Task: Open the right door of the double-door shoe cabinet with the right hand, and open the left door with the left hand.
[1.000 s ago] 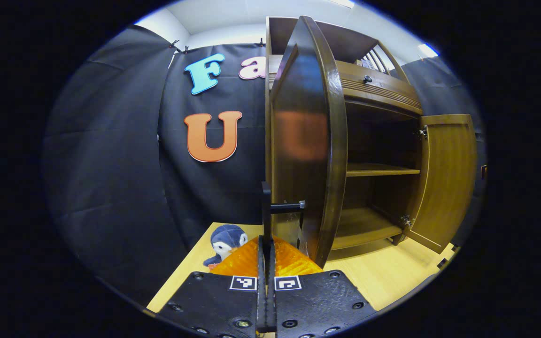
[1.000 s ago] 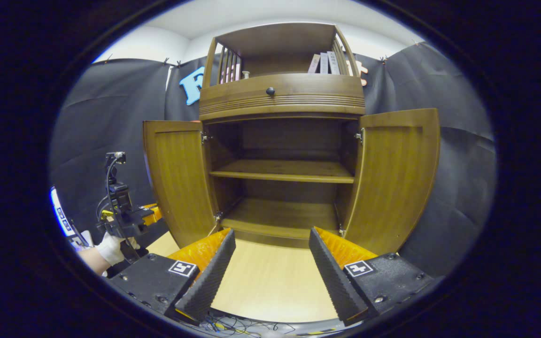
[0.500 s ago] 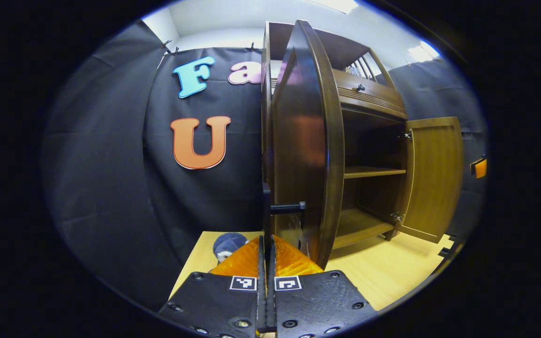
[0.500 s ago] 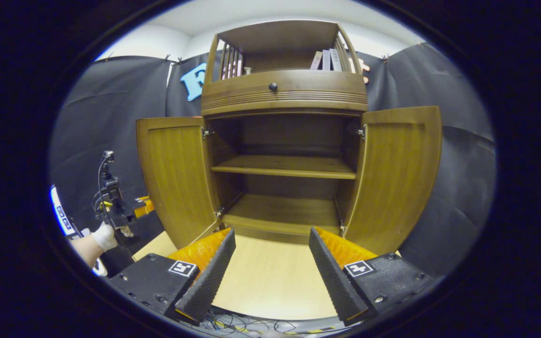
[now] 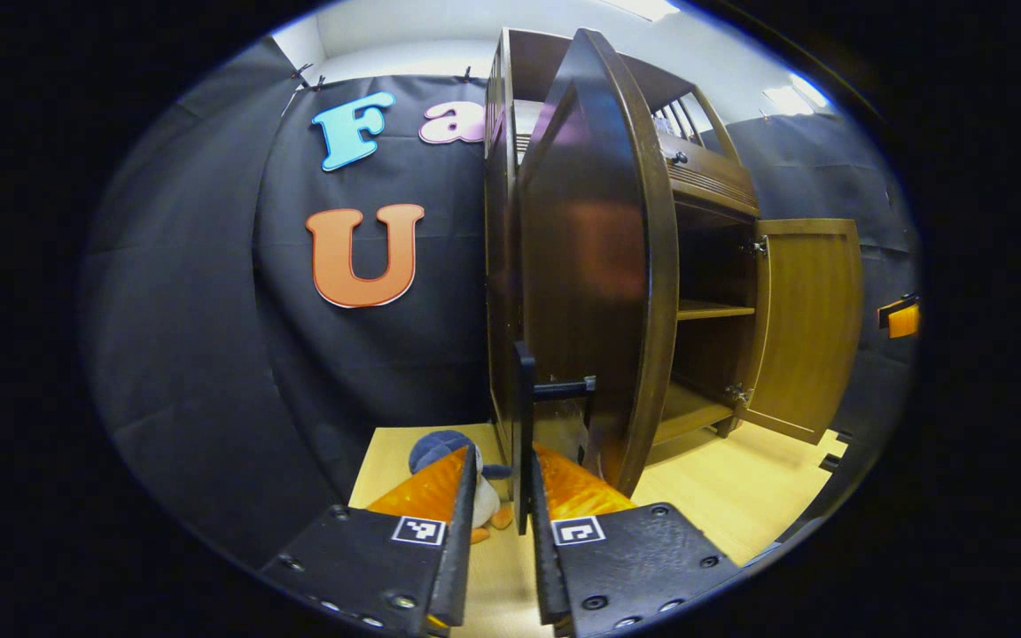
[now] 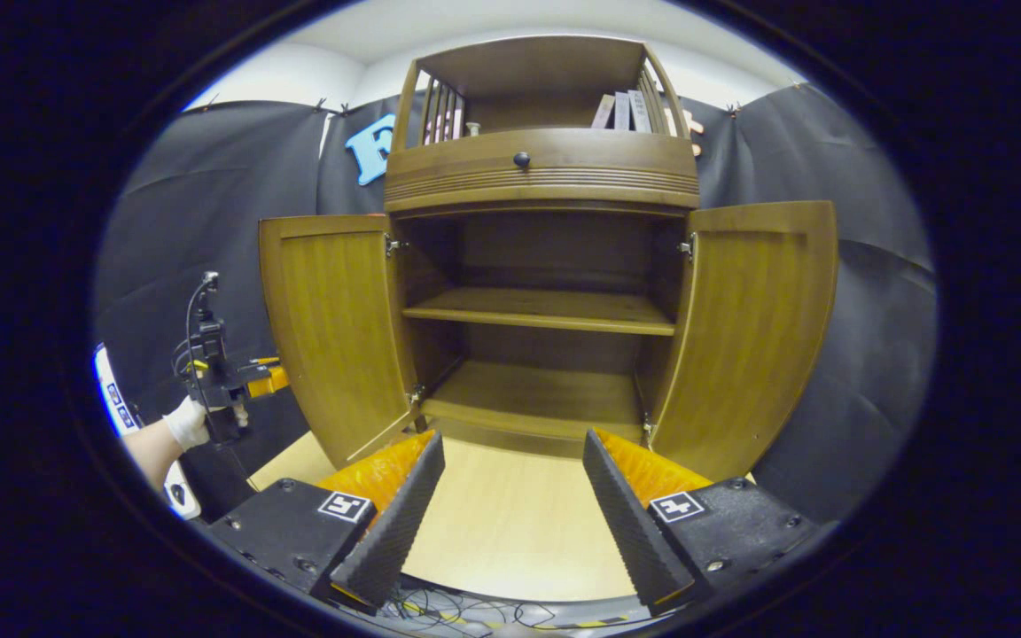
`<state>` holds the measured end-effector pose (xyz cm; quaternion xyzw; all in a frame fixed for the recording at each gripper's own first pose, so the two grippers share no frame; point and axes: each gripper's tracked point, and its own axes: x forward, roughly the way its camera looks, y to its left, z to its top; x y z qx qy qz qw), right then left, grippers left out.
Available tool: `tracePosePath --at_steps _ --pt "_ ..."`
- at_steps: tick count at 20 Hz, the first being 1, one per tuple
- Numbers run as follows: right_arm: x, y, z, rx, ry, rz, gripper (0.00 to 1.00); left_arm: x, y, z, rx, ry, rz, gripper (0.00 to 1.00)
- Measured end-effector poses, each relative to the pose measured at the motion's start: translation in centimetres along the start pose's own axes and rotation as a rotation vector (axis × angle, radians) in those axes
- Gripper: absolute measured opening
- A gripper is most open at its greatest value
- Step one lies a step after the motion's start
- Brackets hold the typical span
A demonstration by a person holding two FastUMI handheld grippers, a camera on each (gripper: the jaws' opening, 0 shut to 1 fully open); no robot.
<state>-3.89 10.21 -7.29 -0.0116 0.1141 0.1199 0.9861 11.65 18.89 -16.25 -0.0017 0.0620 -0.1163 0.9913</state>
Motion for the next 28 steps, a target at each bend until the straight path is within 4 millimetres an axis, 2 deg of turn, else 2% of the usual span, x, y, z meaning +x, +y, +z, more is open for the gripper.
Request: tracePosePath --at_steps 1,3,4,6,7,10,12,13,17,20,24,28 --pt "0.0 -0.1 0.0 0.003 -0.003 -0.001 1.0 0.0 0.4 -0.2 -0.015 0.007 0.012 0.34" --pt "0.1 -0.5 0.4 0.009 -0.009 -0.006 0.99 -0.4 1.1 -0.6 -0.04 0.03 0.049 0.53" --pt "0.1 -0.7 0.5 0.013 -0.015 -0.008 1.0 -1.4 1.5 -0.3 -0.032 0.032 0.073 0.63" --pt "0.3 -0.9 0.7 0.016 -0.021 -0.007 0.99 -2.9 2.0 0.4 0.003 0.023 0.118 0.77" --pt "0.4 -1.0 0.8 0.017 -0.023 -0.006 0.99 -3.6 2.2 0.8 0.018 0.019 0.147 0.93" --pt "0.8 -1.4 1.1 0.025 -0.031 -0.009 0.99 -5.7 3.1 2.1 0.043 0.034 0.255 0.93" --pt "0.9 -1.8 1.8 0.015 -0.048 -0.022 1.0 -7.1 2.3 3.4 0.026 0.035 0.298 0.92" --pt "0.9 -2.2 2.0 0.011 -0.058 -0.031 0.99 -7.7 1.7 4.8 0.032 0.018 0.32 0.92" --pt "1.1 -3.7 3.4 0.001 -0.094 -0.07 1.0 -9.3 -1.9 9.3 0.053 -0.026 0.366 0.92" --pt "1.3 -5.1 4.1 0.018 -0.113 -0.097 1.0 -8.8 -6.4 11.5 0.029 -0.062 0.332 0.92" --pt "1.0 -6.9 4.7 0.047 -0.131 -0.129 1.0 -7.3 -12.8 12.9 -0.03 -0.075 0.264 0.92" --pt "0.7 -8.7 5.0 0.06 -0.138 -0.165 0.99 -6.3 -17.2 12.9 -0.052 -0.077 0.203 0.93"
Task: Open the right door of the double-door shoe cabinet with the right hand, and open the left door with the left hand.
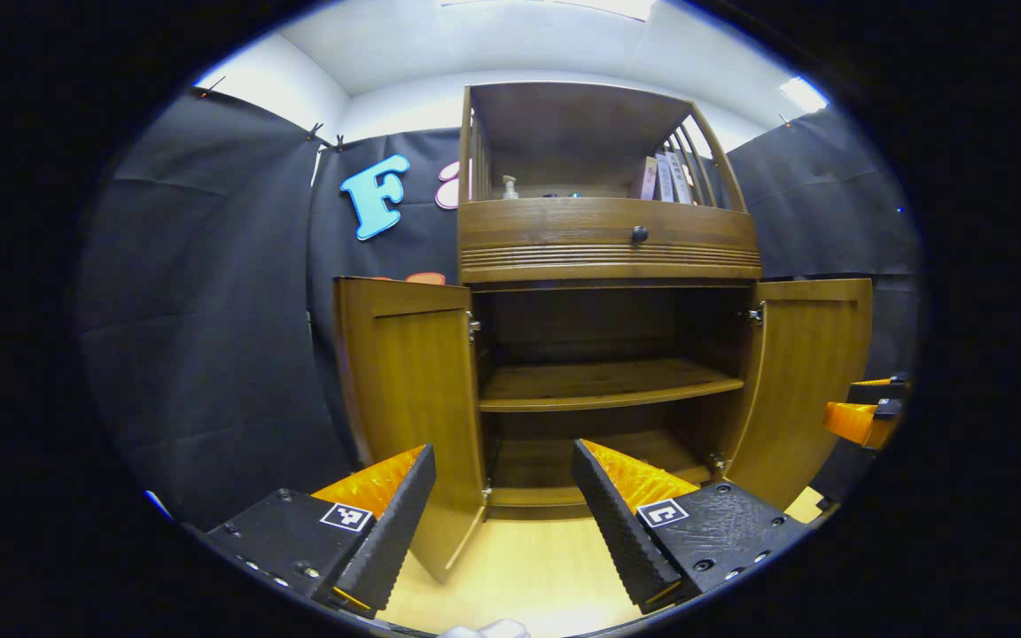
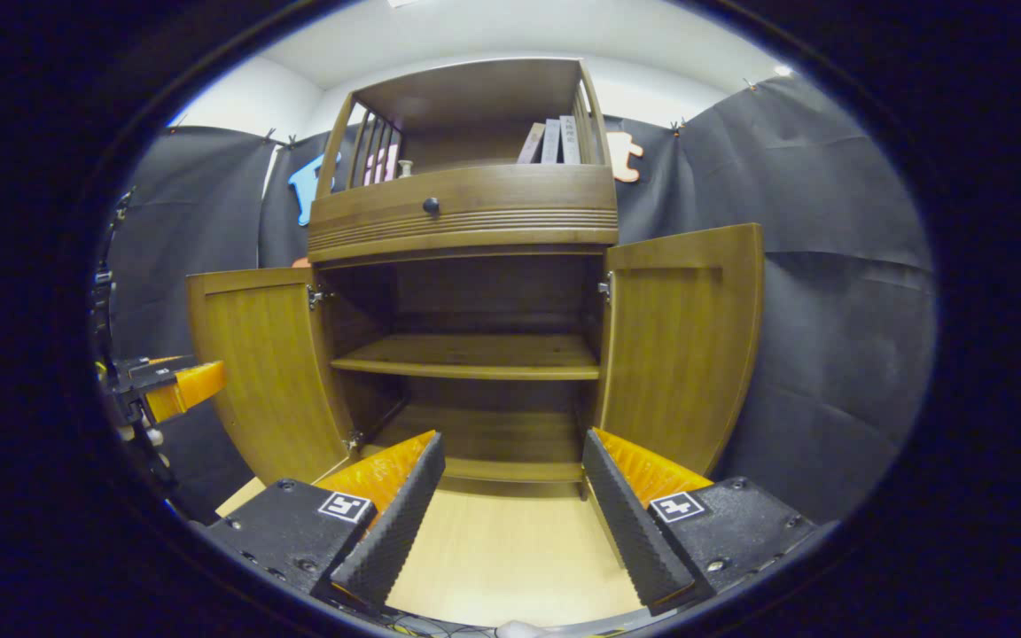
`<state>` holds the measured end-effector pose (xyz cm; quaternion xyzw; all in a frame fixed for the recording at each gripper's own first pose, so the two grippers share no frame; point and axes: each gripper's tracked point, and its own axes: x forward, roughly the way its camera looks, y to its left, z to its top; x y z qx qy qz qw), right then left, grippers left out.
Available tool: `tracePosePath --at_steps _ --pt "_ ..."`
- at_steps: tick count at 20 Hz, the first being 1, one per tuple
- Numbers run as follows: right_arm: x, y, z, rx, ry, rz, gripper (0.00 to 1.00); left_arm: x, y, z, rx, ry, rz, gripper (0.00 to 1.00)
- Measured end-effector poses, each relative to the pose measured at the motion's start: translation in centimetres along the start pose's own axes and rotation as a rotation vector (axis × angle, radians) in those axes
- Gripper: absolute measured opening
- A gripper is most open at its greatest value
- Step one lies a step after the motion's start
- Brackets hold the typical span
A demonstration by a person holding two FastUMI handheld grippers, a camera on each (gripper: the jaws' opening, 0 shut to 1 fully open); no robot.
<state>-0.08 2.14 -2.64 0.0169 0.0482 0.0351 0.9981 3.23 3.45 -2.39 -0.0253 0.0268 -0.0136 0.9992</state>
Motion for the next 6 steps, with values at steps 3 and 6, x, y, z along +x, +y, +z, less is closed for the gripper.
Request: tracePosePath --at_steps 3,6 --pt "0.0 -1.1 0.1 0.01 -0.003 -0.024 1.0 0.0 -1.8 -0.1 -0.026 0.006 -0.026 0.93" --pt "-0.1 -1.5 0.0 0.017 -0.004 -0.031 1.0 0.1 -2.1 -0.3 -0.024 0.013 -0.019 0.99"
